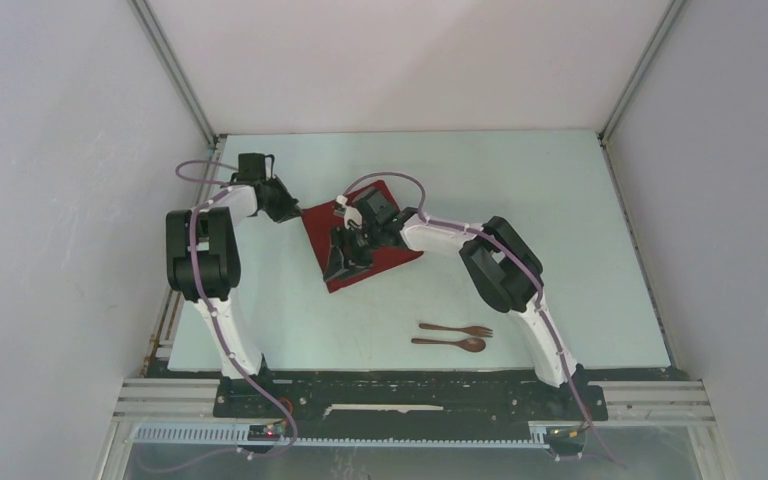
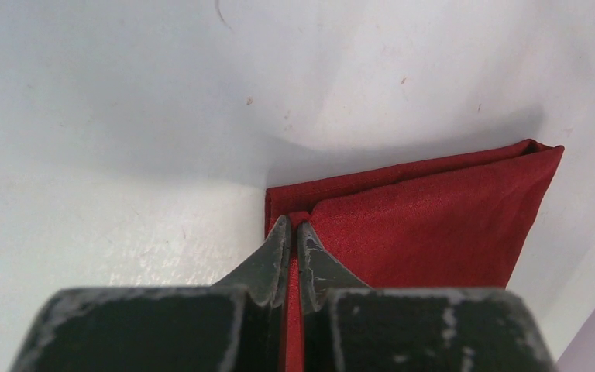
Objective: Fold the napkin into a case and place the utensils inside
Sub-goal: Smooth out the square-folded napkin at the center of the board.
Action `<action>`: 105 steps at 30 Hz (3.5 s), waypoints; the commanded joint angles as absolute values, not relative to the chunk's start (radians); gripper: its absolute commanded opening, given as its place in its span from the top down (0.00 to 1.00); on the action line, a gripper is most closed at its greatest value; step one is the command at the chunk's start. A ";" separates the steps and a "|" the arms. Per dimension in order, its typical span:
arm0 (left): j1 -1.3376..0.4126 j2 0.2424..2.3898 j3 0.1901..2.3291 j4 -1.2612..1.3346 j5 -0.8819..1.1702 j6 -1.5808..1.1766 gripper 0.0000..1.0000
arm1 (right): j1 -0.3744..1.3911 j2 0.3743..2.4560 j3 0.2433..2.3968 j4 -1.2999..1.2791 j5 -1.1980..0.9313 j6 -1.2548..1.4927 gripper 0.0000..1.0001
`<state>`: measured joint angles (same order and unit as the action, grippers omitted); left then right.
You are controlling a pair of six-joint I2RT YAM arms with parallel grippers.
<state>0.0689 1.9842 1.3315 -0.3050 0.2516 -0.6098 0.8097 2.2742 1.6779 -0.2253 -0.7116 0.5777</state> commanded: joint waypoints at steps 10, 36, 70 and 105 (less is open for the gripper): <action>0.082 2.007 1.393 -0.314 0.275 -0.589 0.94 | 0.836 2.341 1.757 -0.233 -0.702 0.583 0.42; -0.059 1.369 0.964 -0.548 0.182 -0.643 0.32 | 0.673 1.984 1.508 -0.326 -0.680 0.501 0.33; -0.242 1.400 0.675 -0.296 0.166 -0.898 0.70 | 0.586 1.925 1.346 -0.259 -0.677 0.505 0.37; -0.247 1.347 0.652 -0.333 0.116 -0.846 1.00 | 0.573 1.945 1.344 -0.246 -0.669 0.515 0.37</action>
<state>-0.2401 1.3479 0.6567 -0.3313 0.1394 -0.8783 0.5854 1.9556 1.3468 -0.2642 -0.6811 0.5217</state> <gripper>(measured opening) 0.011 0.627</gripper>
